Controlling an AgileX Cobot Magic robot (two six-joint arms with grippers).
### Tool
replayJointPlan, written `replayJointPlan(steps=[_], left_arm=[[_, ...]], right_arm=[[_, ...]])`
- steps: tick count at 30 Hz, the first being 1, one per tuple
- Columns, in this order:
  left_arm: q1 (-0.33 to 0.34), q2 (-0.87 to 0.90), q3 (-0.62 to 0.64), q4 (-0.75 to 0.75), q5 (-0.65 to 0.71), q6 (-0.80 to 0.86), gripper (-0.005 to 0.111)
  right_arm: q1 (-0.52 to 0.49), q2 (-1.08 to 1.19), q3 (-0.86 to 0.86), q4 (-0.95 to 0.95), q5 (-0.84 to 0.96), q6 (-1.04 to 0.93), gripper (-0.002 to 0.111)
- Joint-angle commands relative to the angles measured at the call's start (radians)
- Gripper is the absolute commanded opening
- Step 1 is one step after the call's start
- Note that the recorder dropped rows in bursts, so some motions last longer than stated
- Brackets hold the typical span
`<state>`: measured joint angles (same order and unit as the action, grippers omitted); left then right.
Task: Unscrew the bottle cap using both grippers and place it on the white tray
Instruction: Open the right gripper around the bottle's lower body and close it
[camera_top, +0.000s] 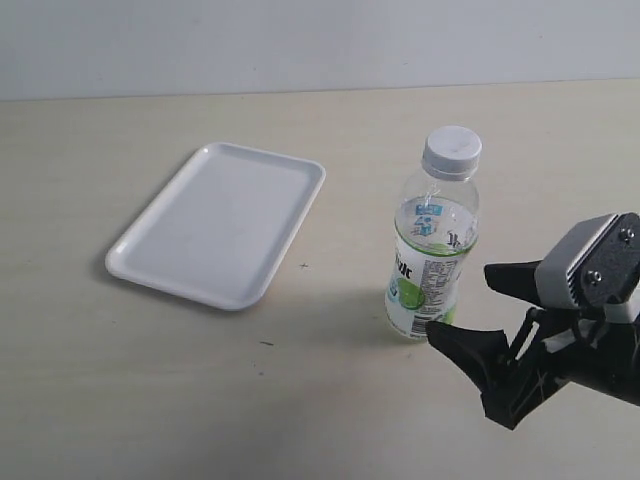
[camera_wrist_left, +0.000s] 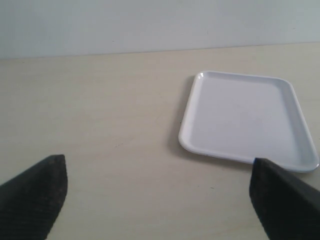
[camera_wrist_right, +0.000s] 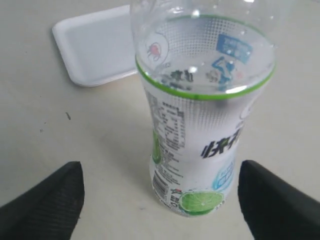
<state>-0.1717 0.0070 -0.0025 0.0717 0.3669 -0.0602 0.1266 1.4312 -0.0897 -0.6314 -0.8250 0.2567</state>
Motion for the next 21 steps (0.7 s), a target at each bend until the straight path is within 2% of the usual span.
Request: replayJointPlan(steps=[1, 7, 17, 21], left_arm=[[-0.007, -0.007, 0.002, 0.004, -0.006, 0.000, 0.094], [-0.007, -0.007, 0.002, 0.004, -0.006, 0.000, 0.094], [-0.007, -0.007, 0.002, 0.004, -0.006, 0.000, 0.094], [-0.007, -0.007, 0.002, 0.004, -0.006, 0.000, 0.094]], right_arm=[[0.001, 0.000, 0.002, 0.017, -0.044, 0.000, 0.083], [0.001, 0.000, -0.029, 0.024, -0.038, -0.007, 0.094], [0.001, 0.044, -0.038, 0.023, -0.049, -0.011, 0.095], [0.001, 0.117, -0.038, 0.031, -0.149, -0.052, 0.095]])
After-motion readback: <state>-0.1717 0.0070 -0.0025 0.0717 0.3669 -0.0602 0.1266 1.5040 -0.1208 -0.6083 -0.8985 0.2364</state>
